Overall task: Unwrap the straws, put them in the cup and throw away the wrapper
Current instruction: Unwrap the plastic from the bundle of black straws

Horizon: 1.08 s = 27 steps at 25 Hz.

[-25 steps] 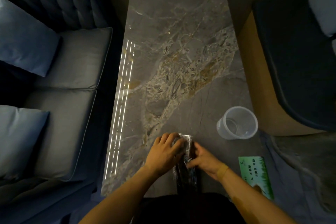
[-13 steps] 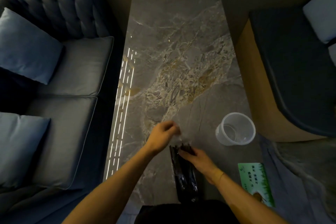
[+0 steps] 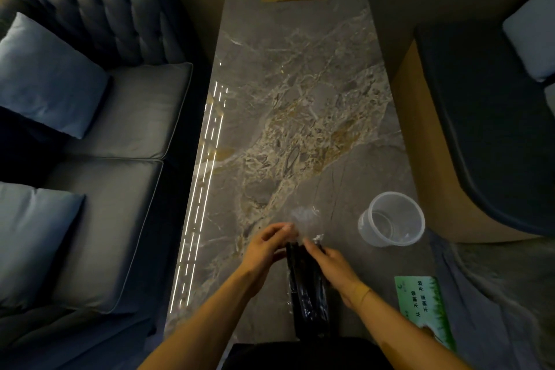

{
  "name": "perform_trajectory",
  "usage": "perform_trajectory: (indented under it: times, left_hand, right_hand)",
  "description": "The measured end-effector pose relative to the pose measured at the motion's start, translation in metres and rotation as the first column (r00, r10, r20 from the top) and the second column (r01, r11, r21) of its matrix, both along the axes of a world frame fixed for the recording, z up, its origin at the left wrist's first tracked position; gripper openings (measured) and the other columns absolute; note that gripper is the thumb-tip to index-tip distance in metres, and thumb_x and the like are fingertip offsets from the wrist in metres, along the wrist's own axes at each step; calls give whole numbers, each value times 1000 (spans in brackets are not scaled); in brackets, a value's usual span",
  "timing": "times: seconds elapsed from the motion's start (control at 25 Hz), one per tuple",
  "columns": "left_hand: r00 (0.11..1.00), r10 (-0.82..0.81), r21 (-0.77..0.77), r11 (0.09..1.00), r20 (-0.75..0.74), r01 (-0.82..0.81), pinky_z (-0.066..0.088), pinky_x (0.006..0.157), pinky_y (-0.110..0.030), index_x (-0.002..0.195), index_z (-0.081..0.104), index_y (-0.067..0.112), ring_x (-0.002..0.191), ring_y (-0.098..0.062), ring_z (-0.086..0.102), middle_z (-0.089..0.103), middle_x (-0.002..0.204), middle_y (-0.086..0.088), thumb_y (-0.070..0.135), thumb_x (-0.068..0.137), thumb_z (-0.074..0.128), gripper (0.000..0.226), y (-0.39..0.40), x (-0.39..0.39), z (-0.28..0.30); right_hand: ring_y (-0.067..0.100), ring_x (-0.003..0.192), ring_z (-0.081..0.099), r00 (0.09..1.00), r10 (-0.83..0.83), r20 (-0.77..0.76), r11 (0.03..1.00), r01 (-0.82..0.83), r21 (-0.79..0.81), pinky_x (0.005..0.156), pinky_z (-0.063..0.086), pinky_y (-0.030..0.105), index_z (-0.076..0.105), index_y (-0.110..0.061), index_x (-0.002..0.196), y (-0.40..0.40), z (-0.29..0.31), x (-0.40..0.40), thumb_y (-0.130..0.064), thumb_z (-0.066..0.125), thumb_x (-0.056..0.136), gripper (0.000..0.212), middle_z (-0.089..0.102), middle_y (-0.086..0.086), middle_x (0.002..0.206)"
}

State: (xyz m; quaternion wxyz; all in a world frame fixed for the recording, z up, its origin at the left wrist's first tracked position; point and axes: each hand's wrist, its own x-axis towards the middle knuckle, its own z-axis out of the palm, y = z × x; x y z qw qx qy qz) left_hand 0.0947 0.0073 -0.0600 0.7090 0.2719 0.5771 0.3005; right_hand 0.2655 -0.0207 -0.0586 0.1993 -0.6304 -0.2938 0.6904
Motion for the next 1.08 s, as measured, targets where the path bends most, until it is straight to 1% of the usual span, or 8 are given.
perform_trajectory:
  times: [0.16,0.28,0.44,0.52,0.6,0.8,0.96,1.08]
  left_hand:
    - [1000,17,22,1000,26,-17,55,80,-30,103,74,25,97,-16,71,76,107,-3,43,79,72,29,0,1,3]
    - [996,44,89,995,-82,-36,56,73,-25,84,76,26,84,-14,71,76,86,1,22,83,72,6,0,5,7]
    - [993,84,98,992,-79,-76,56,71,-28,78,75,21,78,-14,70,74,80,-2,11,86,69,14,3,4,11]
    - [993,106,91,991,-53,-101,56,71,-31,80,74,16,78,-17,68,73,81,-5,8,85,70,10,5,2,13]
    - [991,130,81,988,-13,-129,55,67,-30,80,73,13,73,-17,67,73,78,-5,4,83,71,11,8,0,14]
    - [989,82,139,985,121,-99,56,60,-21,70,75,18,65,-13,69,72,68,-1,11,66,83,11,16,-14,21]
    - [987,18,203,978,162,-51,56,67,-22,73,75,18,71,-16,71,73,70,-2,31,49,94,34,19,-34,24]
    - [989,-7,246,969,147,-30,56,69,-22,73,76,17,70,-14,70,72,68,0,33,48,94,35,20,-48,27]
  right_hand:
    - [15,109,63,998,37,44,999,-36,-16,104,45,39,70,-23,113,3,5,-1,-75,48,78,67,73,-2,113]
    - [14,107,61,996,37,77,999,-39,16,99,45,35,67,-26,110,4,12,-6,-72,49,78,59,70,-2,114]
    - [16,102,55,887,-169,430,924,-9,383,84,53,36,48,-28,115,-1,25,-17,-54,70,74,54,54,0,118]
    - [15,100,52,817,-191,544,818,-173,548,76,52,33,50,-28,112,1,33,-23,-52,74,70,54,47,-5,112]
    - [16,101,51,765,-140,628,763,-321,561,77,52,35,51,-27,113,4,39,-31,-51,73,69,54,47,-4,112]
    - [14,105,58,854,-53,517,828,-252,501,80,57,40,49,-29,124,14,49,-41,-42,76,72,60,50,-4,125]
    - [3,99,63,918,8,397,815,-236,529,84,57,29,55,-34,122,17,58,-40,-34,75,77,49,63,-10,117]
    - [7,96,68,911,35,411,801,-272,534,83,59,27,59,-33,123,19,64,-44,-19,67,86,40,70,-7,108]
